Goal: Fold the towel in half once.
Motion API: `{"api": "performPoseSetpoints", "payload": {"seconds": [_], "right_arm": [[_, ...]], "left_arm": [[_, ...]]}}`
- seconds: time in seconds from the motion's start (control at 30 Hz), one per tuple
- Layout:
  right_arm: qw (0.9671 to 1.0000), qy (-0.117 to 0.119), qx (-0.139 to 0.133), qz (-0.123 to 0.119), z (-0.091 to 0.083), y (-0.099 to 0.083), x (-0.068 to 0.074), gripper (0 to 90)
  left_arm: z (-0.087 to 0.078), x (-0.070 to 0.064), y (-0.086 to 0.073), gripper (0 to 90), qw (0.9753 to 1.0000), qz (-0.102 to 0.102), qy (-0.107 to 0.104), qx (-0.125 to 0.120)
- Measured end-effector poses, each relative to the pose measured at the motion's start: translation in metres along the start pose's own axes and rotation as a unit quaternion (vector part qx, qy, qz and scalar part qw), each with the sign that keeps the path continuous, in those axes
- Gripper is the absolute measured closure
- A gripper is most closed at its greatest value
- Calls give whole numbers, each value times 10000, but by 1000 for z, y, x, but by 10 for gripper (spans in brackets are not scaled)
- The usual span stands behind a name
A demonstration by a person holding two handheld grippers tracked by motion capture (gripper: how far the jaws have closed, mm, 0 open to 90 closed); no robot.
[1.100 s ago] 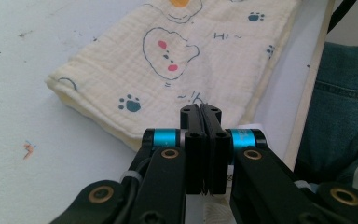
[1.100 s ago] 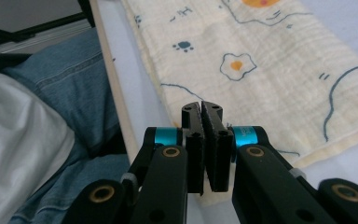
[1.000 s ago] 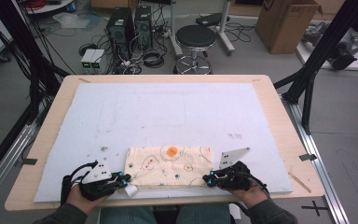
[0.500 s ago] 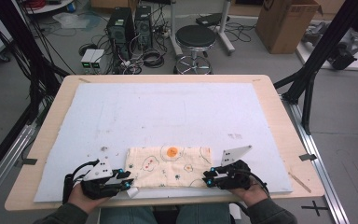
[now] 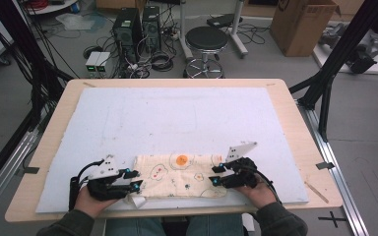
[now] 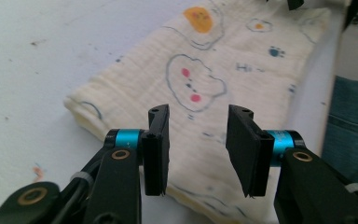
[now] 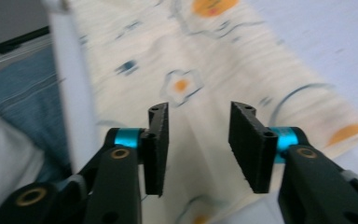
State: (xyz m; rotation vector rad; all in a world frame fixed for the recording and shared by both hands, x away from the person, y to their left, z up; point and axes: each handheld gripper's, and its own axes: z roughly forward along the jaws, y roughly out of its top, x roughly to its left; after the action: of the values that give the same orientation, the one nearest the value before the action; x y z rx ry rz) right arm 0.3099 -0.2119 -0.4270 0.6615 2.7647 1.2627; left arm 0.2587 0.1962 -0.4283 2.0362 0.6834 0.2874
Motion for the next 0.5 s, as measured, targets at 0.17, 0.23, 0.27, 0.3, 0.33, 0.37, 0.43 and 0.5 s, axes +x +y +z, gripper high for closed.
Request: {"api": "performPoseSetpoints", "payload": {"seconds": [0.17, 0.23, 0.27, 0.3, 0.33, 0.37, 0.43, 0.5], "right_arm": [[9994, -320, -60, 110, 11, 13, -16, 499], [9990, -442, -33, 71, 14, 14, -18, 479], [9988, -485, 38, 67, 16, 13, -18, 477], [9986, -521, 124, 17, 17, 13, -19, 469], [9984, -533, 206, 3, 18, 12, -20, 461], [9980, -580, 258, -10, 19, 10, -20, 449], [9976, -627, 295, -50, 19, 7, -19, 437], [9976, -619, 298, -73, 19, 7, -19, 428]], "left_arm": [[20, 14, 9, 577, 9996, -25, 246, 140], [26, 19, 8, 571, 9992, -53, 307, 255], [27, 21, 7, 568, 9988, -65, 334, 342], [29, 22, 6, 557, 9985, -98, 343, 424], [30, 24, 5, 539, 9980, -116, 330, 526], [31, 24, 4, 521, 9980, -146, 325, 526], [30, 24, 4, 520, 9979, -123, 346, 527], [30, 23, 3, 516, 9977, -17, 375, 571]]}}
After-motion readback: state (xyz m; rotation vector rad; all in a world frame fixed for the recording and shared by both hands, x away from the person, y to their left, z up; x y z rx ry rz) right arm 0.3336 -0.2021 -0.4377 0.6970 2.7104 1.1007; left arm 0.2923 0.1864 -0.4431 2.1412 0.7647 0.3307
